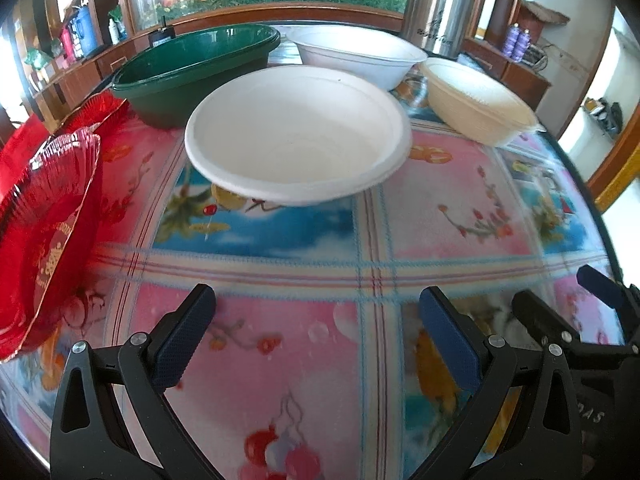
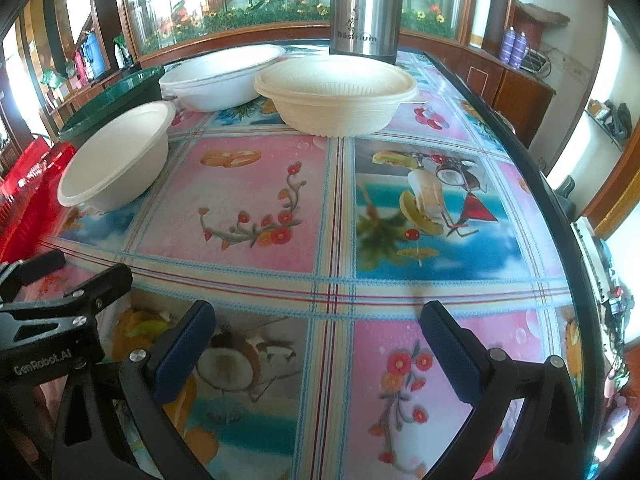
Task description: Organize plates and bowls
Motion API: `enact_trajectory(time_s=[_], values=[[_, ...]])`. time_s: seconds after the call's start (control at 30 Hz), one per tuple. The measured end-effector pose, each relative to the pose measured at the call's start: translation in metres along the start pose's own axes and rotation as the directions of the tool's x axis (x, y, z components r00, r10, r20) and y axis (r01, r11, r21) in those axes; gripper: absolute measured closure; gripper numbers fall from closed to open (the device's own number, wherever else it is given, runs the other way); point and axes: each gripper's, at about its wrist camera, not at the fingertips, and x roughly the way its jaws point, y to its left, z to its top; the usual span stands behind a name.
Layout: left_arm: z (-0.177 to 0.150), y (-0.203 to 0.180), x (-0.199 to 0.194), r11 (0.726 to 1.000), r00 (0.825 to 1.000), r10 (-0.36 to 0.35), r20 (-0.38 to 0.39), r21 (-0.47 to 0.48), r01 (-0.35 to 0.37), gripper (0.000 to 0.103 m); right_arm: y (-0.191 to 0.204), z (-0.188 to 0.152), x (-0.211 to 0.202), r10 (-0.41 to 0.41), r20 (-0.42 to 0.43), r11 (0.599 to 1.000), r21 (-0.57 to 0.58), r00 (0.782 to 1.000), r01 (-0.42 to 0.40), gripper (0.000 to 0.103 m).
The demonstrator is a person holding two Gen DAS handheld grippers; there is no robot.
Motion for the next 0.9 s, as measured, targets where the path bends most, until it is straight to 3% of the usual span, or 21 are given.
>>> enact_trajectory(time_s=[0.13, 0.4, 0.63, 0.9], values=[[-0.008, 0.001, -0.018, 1.000, 0.999, 0.007, 0.046, 0.024, -0.008, 0.001, 0.008, -0.005, -0.017, -0.031, 0.034, 0.999, -0.032, 0.999, 0.032, 0.000], [-0.017, 0.016, -0.060, 1.000, 0.993, -0.006, 0.122, 0.027, 0.003, 0.001, 0.018, -0.005, -0.049, -0.003, 0.101, 0.999, -0.043, 0.995, 0.007, 0.000], [-0.023, 0.042, -0.091, 1.000, 0.985, 0.003, 0.175, 0.021, -0.006, 0.001, 0.042, 0.003, -0.067, 0.069, 0.132, 0.995, -0.080, 0.989, -0.059, 0.000], [-0.028, 0.092, -0.113, 0.998, 0.976, 0.069, 0.206, -0.016, -0.068, 0.001, 0.094, 0.007, -0.068, 0.188, 0.120, 0.968, -0.188, 0.975, -0.164, 0.000]])
